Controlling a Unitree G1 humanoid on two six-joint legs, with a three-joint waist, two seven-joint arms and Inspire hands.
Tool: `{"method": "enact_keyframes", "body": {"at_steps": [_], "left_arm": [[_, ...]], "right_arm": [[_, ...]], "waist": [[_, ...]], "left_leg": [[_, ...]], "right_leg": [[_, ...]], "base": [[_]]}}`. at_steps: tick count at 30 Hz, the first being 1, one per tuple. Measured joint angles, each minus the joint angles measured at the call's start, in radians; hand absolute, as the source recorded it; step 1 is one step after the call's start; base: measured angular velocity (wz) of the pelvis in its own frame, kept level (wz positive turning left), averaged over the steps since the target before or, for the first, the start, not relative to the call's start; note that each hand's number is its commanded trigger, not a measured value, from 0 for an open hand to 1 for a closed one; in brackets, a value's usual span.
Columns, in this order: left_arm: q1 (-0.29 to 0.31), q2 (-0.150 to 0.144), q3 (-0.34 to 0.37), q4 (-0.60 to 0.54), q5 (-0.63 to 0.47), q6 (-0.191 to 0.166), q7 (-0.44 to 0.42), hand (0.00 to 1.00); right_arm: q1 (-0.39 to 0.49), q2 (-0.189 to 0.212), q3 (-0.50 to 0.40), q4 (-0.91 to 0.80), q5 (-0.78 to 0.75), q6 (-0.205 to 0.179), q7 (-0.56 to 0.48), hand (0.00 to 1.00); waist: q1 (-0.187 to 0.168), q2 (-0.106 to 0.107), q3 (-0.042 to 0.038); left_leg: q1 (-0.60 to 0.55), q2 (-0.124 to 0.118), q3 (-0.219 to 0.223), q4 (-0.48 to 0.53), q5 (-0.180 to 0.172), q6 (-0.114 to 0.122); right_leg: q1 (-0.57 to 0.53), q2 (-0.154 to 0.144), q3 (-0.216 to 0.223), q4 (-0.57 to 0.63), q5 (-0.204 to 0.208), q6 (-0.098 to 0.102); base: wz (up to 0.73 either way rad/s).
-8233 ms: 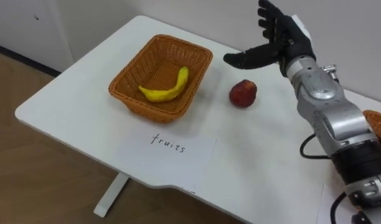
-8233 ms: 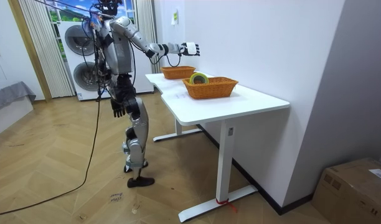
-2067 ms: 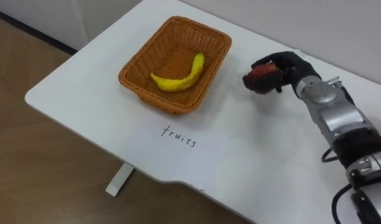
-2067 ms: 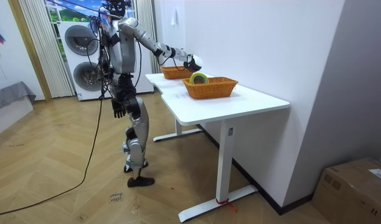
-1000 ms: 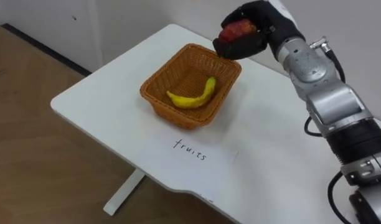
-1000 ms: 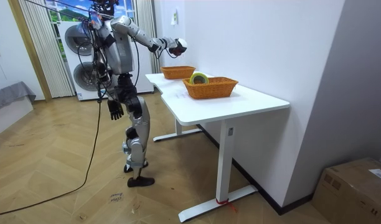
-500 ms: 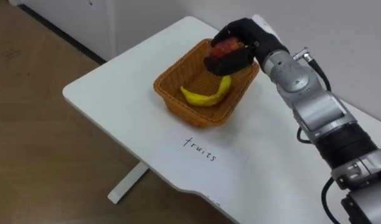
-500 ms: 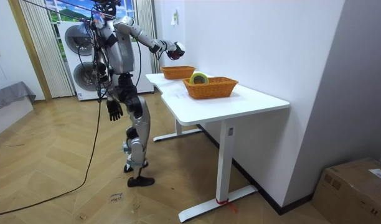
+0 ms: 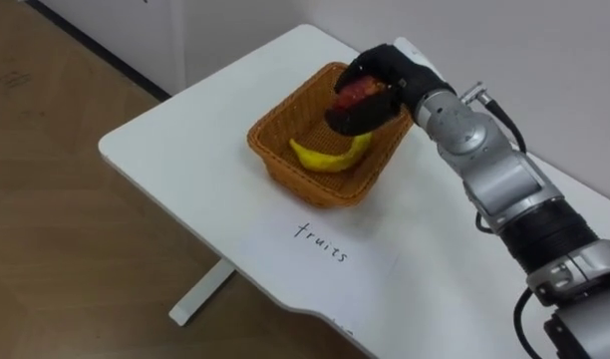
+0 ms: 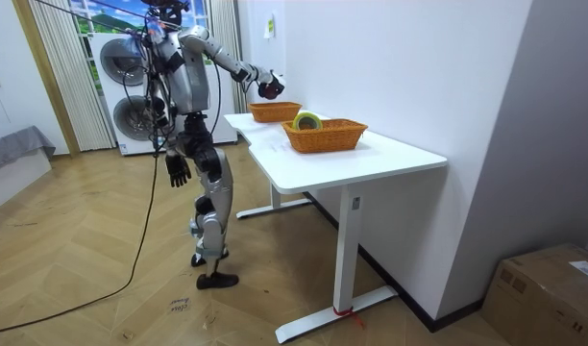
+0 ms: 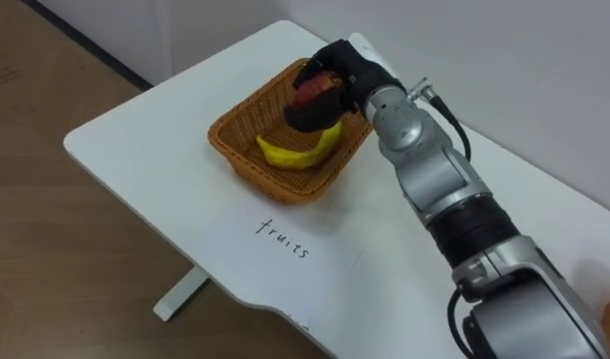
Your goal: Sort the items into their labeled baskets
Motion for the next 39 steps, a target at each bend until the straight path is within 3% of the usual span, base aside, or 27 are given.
{"method": "enact_keyframes", "body": {"at_steps": [1,2,3,5,6,7,8,24,34,39], "left_arm": [[-0.001,0.0,0.0,0.0,0.0,0.0,0.0,0.0],[0.001,0.0,0.0,0.0,0.0,0.0,0.0,0.0],[0.0,0.0,0.0,0.0,0.0,0.0,0.0,0.0],[-0.004,0.0,0.0,0.0,0.0,-0.001,0.0,0.0],[-0.006,-0.001,0.0,0.002,0.0,-0.001,0.0,0.0],[-0.006,-0.002,0.0,0.003,0.0,-0.001,0.0,0.0],[-0.007,-0.002,0.0,0.013,0.0,-0.002,0.0,0.0],[-0.036,-0.008,0.0,0.031,0.0,-0.002,0.001,0.0],[-0.035,-0.014,0.011,0.031,0.0,-0.002,0.001,0.0],[-0.035,-0.019,0.023,0.027,0.0,-0.001,0.002,0.0]], "right_arm": [[0.0,0.0,0.0,0.0,-0.002,0.0,0.005,0.98],[0.0,0.0,0.0,0.0,-0.002,0.0,0.007,0.88],[0.0,0.0,0.0,0.0,-0.002,0.0,0.009,0.65],[0.0,0.0,0.0,0.0,-0.003,0.0,0.009,0.41],[0.0,0.0,0.0,0.0,-0.006,0.0,0.009,0.17],[0.0,0.0,0.0,0.0,-0.01,0.0,0.01,0.03],[0.0,0.0,0.0,0.0,-0.024,0.0,0.013,0.0],[0.0,0.001,-0.001,0.0,-0.072,-0.003,0.031,0.0],[0.0,0.001,-0.001,-0.01,-0.072,-0.003,0.031,0.0],[0.0,0.001,-0.001,-0.014,-0.08,-0.003,0.031,0.0]], "waist": [[0.0,0.0,0.0001],[0.0,0.0,0.0001],[0.001,0.0,0.0001],[0.0,0.0,0.0003],[0.001,0.0,0.0006],[0.001,0.0,0.0007],[0.001,0.001,0.0009],[0.003,0.009,0.0067],[0.002,-0.002,-0.0016],[0.002,-0.002,-0.0016]], "left_leg": [[0.0,0.0,0.0,0.001,0.0,0.0],[0.0,0.0,0.001,0.001,0.0,0.0],[0.0,0.0,0.001,0.001,0.0,0.0],[0.0,0.0,0.002,0.002,0.0,0.0],[0.001,0.0,0.003,0.002,0.0,0.0],[0.001,0.0,0.004,0.002,0.0,0.0],[0.001,0.0,0.004,0.002,0.0,0.0],[0.0,0.0,0.002,-0.001,0.0,0.0],[0.001,0.0,0.002,0.0,0.0,0.0],[0.001,0.0,0.003,0.001,0.0,0.0]], "right_leg": [[0.0,0.0,0.0,0.0,0.0,0.0],[0.0,0.0,0.001,0.0,0.0,0.0],[0.0,0.0,0.001,0.0,0.0,0.0],[0.001,0.0,0.002,0.001,0.0,0.0],[0.0,0.0,0.004,0.0,0.0,0.0],[0.0,-0.001,0.004,0.0,0.0,0.0],[0.0,-0.001,0.004,0.0,0.0,0.0],[-0.002,-0.001,0.002,0.0,0.0,0.001],[-0.002,-0.001,0.001,0.001,0.0,0.001],[-0.002,-0.002,0.001,0.001,0.001,0.002]], "base": [[0.0],[0.0],[0.0],[0.0],[0.0],[0.0],[0.0],[0.0],[0.0],[0.0]]}}
